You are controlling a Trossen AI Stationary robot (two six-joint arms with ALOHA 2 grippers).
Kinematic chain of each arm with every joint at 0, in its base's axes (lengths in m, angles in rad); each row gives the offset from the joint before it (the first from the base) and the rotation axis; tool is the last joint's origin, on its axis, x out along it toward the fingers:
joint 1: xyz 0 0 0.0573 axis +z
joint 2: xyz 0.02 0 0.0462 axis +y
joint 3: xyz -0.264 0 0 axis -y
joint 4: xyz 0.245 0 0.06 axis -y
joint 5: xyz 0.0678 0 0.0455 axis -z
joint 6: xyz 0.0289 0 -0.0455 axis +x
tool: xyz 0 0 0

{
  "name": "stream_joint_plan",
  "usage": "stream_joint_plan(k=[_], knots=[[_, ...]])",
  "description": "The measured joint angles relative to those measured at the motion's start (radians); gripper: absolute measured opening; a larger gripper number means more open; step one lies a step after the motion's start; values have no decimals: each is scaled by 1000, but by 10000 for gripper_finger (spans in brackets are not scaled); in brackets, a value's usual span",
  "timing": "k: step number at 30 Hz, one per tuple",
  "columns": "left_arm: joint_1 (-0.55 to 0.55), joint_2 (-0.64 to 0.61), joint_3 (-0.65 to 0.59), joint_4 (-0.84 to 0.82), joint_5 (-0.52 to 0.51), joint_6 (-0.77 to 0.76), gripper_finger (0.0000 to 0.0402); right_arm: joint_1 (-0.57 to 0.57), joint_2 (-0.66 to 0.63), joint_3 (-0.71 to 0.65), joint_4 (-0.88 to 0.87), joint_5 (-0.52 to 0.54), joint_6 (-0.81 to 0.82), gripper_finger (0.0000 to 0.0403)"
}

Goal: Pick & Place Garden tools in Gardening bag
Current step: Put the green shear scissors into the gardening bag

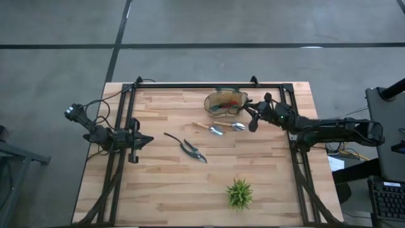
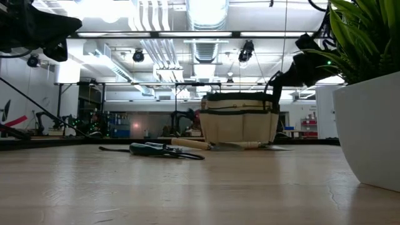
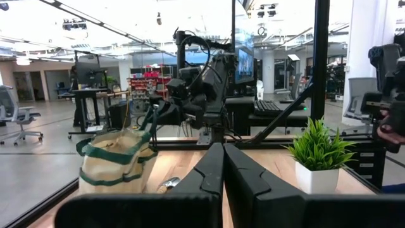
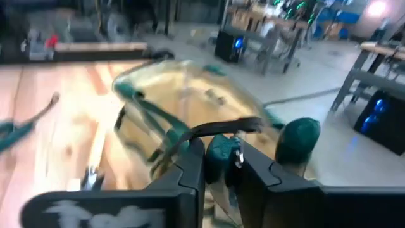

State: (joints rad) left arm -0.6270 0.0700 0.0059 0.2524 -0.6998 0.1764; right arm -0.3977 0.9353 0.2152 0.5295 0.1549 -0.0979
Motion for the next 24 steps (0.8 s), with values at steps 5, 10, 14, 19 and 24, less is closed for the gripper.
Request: stream_joint_plan(k=[5,10,14,19,24], knots=[[0,0,0,0,0,0,14,3,-59,21,-85,-80,-13,42],[0,0,0,0,0,0,14,2,-111,49,-145,-161,-31,42],[0,0,0,0,0,0,14,1,-116,70,-218,-136,-50,42],[0,0,0,0,0,0,14,0,-96,76,-227,-78,-119,42],[0,0,0,0,0,0,14,-9,-58,94,-208,-76,-118,42]])
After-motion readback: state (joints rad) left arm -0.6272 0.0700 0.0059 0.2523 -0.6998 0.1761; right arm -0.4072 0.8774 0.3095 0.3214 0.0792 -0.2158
